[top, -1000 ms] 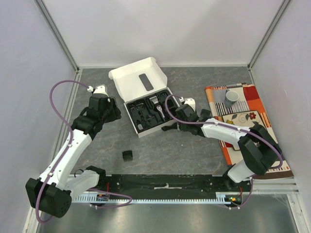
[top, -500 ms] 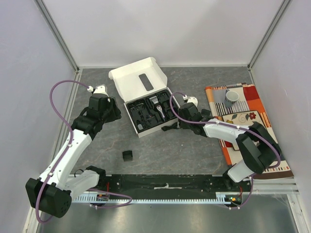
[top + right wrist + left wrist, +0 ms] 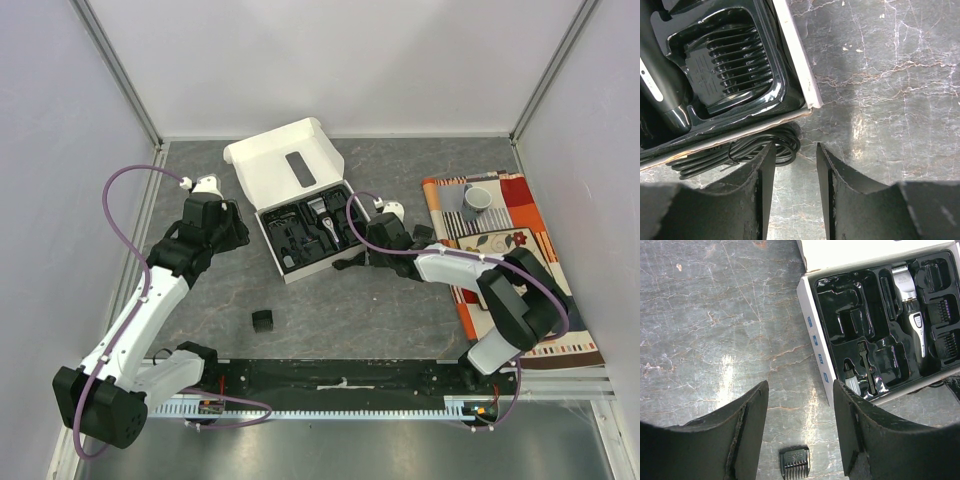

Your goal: Sort the hair-cutting tools

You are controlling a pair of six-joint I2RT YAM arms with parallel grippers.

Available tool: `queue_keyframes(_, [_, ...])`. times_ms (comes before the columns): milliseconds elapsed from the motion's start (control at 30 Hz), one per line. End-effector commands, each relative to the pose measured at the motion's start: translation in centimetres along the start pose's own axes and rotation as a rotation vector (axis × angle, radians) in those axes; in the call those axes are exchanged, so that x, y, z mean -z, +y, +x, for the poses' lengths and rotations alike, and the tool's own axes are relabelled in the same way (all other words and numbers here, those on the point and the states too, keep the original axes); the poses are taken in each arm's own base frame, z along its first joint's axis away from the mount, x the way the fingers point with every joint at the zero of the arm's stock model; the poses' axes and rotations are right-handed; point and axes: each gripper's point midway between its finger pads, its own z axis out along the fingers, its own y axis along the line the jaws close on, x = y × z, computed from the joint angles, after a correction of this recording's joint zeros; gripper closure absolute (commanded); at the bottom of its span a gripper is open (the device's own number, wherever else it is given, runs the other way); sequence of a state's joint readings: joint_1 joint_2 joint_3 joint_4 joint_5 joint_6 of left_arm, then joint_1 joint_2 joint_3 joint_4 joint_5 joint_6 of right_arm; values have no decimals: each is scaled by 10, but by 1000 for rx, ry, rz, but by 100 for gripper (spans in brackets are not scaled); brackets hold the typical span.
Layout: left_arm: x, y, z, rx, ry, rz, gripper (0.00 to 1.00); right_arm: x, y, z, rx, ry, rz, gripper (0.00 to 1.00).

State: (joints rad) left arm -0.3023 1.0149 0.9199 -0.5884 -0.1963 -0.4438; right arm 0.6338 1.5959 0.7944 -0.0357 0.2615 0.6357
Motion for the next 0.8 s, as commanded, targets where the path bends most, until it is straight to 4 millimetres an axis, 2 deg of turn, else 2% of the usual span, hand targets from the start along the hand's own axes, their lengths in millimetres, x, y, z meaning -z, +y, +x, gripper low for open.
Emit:
queue_keyframes(0, [2, -7, -16, 11, -45, 29, 39, -9, 1, -4, -4, -23, 1, 56])
queue_keyframes(67, [2, -8, -16, 13, -45, 29, 39, -11, 2, -2, -5, -19, -4, 57])
queue_keyframes(267, [2, -7, -16, 12, -45, 28, 39, -18, 3, 3, -1, -5, -5, 67])
queue_keyframes(367, [2, -8, -16, 13, -45, 29, 39, -19, 3, 5, 1, 1, -6, 77])
queue_keyframes(433, [2, -7, -16, 11, -47, 28, 39, -18, 3, 5, 2, 1, -6, 89])
queue_keyframes(467, [2, -7, -16, 14, -47, 28, 39, -18, 3, 5, 6, 1, -8, 99])
queue_keyframes(667, [3, -7, -17, 14, -49, 30, 39, -2, 1, 0, 21, 2, -11, 100])
queue_keyframes(767, [4, -8, -17, 15, -52, 34, 39, 22, 7, -10, 25, -19, -44, 100])
